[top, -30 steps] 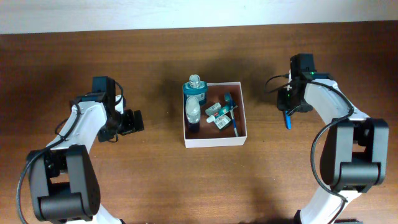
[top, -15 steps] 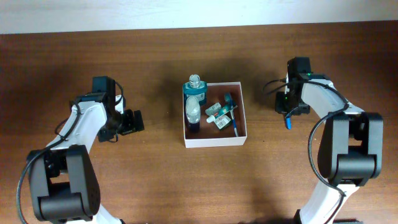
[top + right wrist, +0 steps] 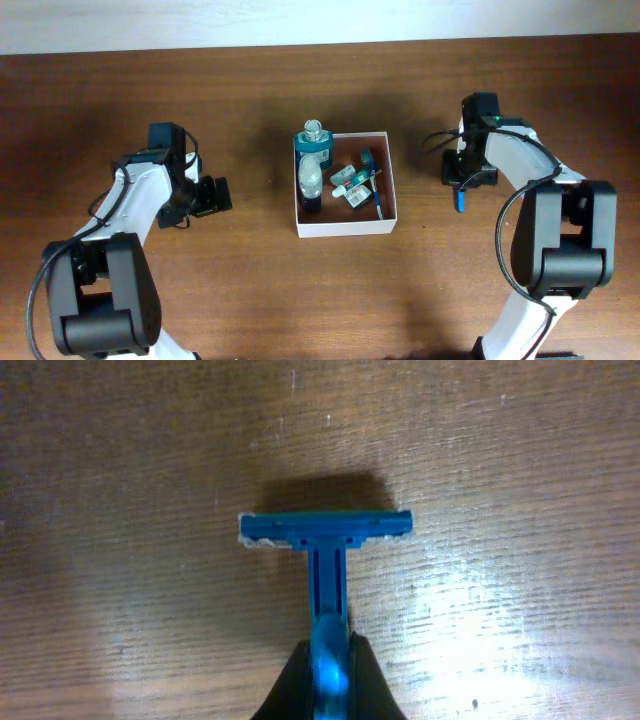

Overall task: Pack container
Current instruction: 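Lower the right gripper onto the blue razor handle and grasp it, then carry the blue razor over the box and lower it inside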

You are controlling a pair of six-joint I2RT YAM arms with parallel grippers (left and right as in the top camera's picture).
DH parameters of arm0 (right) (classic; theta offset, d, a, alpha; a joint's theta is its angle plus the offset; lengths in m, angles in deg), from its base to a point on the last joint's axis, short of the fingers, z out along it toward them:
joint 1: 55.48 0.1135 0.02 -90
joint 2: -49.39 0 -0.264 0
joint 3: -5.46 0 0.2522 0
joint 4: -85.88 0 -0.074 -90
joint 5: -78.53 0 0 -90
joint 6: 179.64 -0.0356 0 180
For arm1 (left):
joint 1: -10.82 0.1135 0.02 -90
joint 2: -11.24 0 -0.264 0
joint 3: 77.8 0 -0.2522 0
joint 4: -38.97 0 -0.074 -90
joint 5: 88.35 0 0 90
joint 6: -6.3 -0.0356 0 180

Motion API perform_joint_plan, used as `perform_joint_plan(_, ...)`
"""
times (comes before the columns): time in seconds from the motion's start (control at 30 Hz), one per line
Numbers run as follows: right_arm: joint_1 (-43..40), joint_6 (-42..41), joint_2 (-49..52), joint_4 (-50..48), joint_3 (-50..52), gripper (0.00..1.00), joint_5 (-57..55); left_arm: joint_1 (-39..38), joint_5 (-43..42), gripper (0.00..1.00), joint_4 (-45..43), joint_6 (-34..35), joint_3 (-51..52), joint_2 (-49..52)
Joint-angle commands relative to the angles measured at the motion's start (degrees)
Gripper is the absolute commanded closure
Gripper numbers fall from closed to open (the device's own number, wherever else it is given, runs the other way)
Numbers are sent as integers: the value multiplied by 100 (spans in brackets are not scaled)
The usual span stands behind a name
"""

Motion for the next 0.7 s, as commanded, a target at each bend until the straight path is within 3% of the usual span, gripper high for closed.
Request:
perform_joint_plan(0.0,24,-52,-247,291,-452,96,79,22,20,1,2,-13,22,31)
perform_joint_plan(0.2,365,-92,-632,1137,-1224,96,79,22,20,1,2,-13,22,31)
perform_joint_plan(0.33,782,-579,-861,1589,-1631,96,90,22,22,1,2,-11,22,31)
perform_joint_plan(0.67,1950,-1272,-988,1733,-1832,96,468,22,20,1,2,-13,22,31)
